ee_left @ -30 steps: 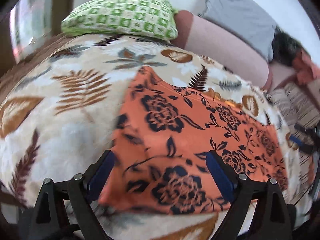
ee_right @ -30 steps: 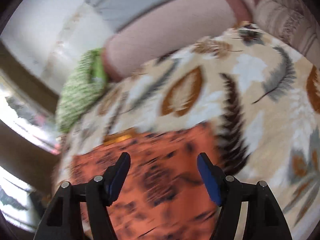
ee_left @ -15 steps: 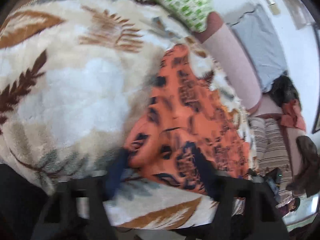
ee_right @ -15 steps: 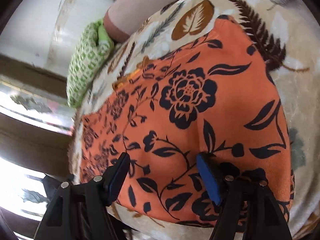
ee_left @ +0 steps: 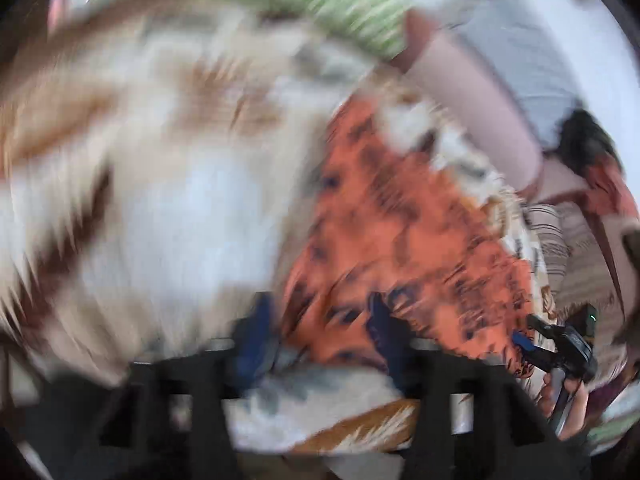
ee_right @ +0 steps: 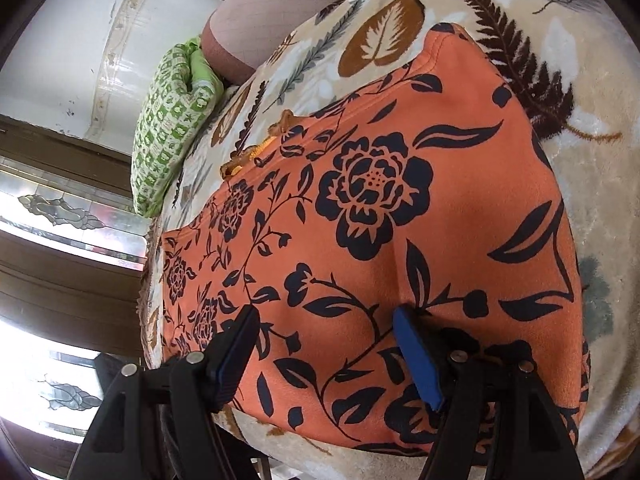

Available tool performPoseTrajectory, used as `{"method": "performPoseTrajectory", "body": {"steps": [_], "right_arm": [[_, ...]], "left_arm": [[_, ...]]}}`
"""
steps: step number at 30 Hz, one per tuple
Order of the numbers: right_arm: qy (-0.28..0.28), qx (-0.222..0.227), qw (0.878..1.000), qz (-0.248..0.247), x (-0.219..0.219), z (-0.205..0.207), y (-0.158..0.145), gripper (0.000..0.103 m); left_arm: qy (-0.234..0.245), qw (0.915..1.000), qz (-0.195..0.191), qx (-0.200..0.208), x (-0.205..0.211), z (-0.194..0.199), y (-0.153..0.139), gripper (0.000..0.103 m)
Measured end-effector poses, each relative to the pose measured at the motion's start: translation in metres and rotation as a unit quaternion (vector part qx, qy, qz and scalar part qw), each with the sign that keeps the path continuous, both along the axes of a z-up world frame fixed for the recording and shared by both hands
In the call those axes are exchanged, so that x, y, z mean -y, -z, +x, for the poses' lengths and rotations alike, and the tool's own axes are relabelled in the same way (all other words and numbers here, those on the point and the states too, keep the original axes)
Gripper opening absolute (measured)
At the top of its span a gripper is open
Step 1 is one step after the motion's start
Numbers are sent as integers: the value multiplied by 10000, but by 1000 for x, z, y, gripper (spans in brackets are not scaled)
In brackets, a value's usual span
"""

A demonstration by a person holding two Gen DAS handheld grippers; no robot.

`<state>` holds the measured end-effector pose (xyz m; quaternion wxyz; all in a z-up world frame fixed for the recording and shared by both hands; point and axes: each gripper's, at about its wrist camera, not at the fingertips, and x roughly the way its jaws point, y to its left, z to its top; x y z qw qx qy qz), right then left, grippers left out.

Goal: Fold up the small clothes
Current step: 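Grasp the folded blouse edge with the left gripper and fold it over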

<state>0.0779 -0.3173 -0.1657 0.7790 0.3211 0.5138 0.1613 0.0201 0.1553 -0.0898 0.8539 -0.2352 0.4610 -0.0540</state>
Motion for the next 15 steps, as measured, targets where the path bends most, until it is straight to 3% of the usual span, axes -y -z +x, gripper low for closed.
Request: {"method": "performPoseTrajectory", "body": {"steps": [1,2,4,8,12,13,14,15], "right_arm": [[-12,3,10000,9,0,0,1,73],[-13,8,10000,8,0,0,1,73],[-74,40,9999,-71,-2,0,-1,73],[-113,92,9998,-133,-4,-2,-2,75],[-111,84,9999,-40,-1,-2,-1,74],[-101,72,9999,-2,1,-1,-1,74],[-103,65,9999,16,1,-1,0,74],[-109,64,9999,15,1,-1,0,75]], "left_arm": [[74,9994,108,329,0,3,-15,80],[132,9980,178,589,-3,11,-27,84],[302,9967,183,731,-10,42,-36,84],[500,9976,-446,156,-19,130,-5,83],[747,9952,-594,-210,-7,169,23,76],[821,9944,-610,-283,-4,175,29,69],[858,9939,-578,-370,-3,176,34,40],[855,9939,-434,-537,-2,181,40,18]]}}
